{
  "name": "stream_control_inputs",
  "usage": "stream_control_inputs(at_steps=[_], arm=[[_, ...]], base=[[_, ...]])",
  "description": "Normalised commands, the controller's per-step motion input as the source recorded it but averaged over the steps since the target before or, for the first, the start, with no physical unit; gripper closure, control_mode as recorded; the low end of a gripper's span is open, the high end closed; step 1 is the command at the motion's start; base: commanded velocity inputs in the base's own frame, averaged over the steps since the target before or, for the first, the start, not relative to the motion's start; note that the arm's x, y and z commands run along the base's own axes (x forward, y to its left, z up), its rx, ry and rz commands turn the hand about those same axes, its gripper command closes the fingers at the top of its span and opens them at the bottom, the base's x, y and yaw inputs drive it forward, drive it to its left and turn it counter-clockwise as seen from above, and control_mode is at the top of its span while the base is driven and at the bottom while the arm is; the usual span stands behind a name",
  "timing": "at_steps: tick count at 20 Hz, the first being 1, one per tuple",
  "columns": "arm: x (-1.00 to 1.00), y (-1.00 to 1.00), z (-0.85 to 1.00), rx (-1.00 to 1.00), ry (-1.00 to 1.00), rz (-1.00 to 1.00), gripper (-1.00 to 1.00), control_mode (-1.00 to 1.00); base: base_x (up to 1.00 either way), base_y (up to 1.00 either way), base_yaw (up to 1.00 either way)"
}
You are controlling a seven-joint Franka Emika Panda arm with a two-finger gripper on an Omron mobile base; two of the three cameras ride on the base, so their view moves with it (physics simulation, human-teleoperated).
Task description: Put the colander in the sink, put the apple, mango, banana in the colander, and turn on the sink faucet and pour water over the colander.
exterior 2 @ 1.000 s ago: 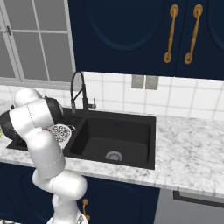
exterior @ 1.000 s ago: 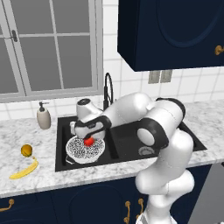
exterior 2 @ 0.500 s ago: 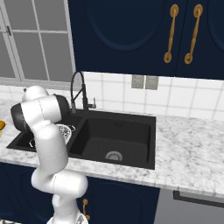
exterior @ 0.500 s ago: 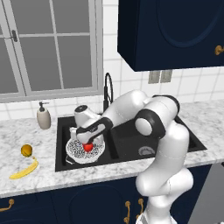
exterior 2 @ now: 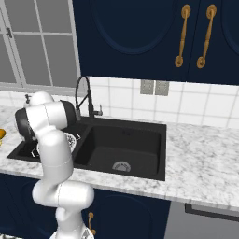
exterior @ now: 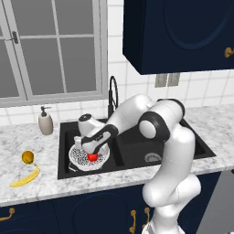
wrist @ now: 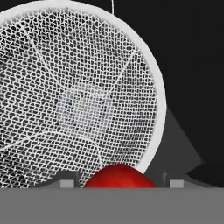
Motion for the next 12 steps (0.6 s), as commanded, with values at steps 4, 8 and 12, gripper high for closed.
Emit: stream_control_inputs(at_steps=[4,8,12], arm=[[0.0,0.0,-0.13,0.0,0.0,-0.03,1.0,-1.0],[0.07,0.0,-0.15,-0.01,0.0,-0.02,-1.0,-1.0],[0.09,-0.01,-0.1,-0.02,0.0,0.0,-1.0,-1.0]], base=[[0.0,0.0,0.0],[0.0,0.0,0.0],[0.0,0.0,0.0]])
